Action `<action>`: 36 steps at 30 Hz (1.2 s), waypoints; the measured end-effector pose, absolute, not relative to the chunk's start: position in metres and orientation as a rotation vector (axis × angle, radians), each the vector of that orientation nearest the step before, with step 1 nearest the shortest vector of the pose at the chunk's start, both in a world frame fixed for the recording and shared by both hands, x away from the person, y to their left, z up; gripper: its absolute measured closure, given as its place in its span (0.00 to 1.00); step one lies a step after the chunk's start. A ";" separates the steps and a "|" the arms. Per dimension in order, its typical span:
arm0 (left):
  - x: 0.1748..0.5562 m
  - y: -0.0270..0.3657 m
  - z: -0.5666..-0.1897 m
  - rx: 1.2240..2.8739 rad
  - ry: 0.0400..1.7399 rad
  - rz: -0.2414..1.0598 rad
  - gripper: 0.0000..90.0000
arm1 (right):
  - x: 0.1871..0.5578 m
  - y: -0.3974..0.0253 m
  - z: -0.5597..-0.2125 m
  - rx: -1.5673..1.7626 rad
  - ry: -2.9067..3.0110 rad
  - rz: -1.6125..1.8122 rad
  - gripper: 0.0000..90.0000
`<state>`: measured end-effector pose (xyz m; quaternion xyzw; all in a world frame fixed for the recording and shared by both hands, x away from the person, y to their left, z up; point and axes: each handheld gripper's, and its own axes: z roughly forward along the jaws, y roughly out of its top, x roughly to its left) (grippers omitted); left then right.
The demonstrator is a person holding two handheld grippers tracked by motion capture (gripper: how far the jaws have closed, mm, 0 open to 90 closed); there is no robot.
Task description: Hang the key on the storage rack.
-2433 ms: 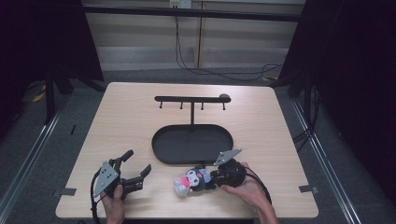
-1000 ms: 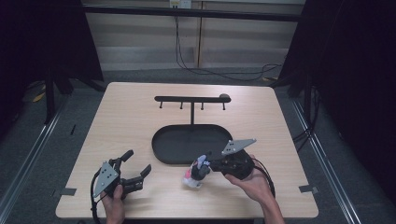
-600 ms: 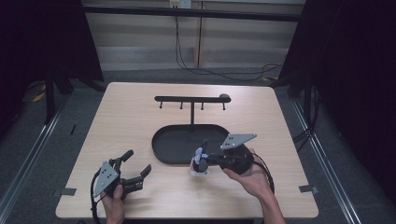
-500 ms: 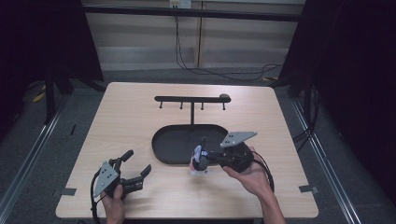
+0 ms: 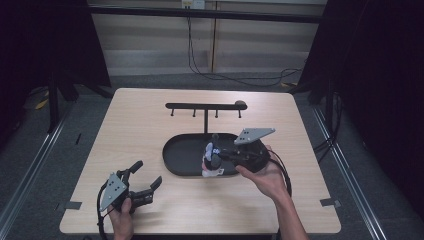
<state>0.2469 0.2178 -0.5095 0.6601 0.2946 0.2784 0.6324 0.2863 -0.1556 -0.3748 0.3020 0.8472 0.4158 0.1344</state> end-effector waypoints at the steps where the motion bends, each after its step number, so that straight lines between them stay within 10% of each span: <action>1: 0.247 0.218 -0.509 1.511 0.674 0.637 0.17 | 0.288 -0.155 -0.373 0.871 2.453 1.206 0.97; 36: 0.247 0.218 -0.509 1.510 0.674 0.637 0.17 | 0.346 -0.195 -0.315 1.021 2.322 1.166 0.97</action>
